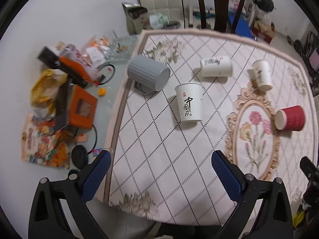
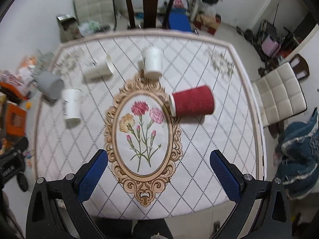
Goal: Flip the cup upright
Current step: 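Reach the left gripper to the white calligraphy paper cup and close on it, then lift the white cup with the left gripper and carry it toward the right gripper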
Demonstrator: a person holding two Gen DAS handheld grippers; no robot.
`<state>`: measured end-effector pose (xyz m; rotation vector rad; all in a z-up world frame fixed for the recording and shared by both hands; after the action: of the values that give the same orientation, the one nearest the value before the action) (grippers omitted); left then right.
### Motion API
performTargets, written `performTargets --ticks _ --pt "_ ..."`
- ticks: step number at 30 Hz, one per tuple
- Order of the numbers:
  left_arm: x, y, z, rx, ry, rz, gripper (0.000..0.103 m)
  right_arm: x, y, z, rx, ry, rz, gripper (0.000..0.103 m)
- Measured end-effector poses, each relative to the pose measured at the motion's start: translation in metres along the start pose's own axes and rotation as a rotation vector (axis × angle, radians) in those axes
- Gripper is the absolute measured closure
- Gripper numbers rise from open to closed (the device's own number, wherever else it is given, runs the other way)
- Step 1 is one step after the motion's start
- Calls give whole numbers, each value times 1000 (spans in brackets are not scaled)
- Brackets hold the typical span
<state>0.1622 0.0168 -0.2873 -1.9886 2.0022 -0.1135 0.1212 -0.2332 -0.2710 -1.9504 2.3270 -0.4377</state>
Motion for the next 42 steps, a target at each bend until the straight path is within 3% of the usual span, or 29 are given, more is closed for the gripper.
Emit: performTargets --ticks 6,13,20,23,25,33,42 --pt "13 -26 61 -76 30 56 0 -18 -5 71 -149 32 -24 0" --pt "31 -52 113 -146 130 59 1 -43 -21 127 -223 38 -35 3" --pt "46 -72 148 -195 200 41 9 -51 -42 162 -261 47 -31 4" --pt "51 -79 163 -209 215 35 25 -53 -52 167 -261 47 -30 4" --pt "53 -80 172 -219 219 28 41 -53 -57 170 -260 46 -28 4" --pt "54 -77 162 -169 199 55 42 -46 -56 161 -250 37 -7 4" --pt "53 -36 87 -134 215 84 42 -25 -24 129 -230 26 23 4"
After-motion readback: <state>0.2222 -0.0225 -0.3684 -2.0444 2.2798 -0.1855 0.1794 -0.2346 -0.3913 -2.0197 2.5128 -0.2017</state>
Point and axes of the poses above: each gripper's, at about its wrist camera, not at the fingertips, and z roughly the way its jaws point, x to its right, y to its underside, the point moved 10 cm from there along z, roughly the way its jaws point, and after that the axes turned 2 degrees about -z, right-handed, at the moved point
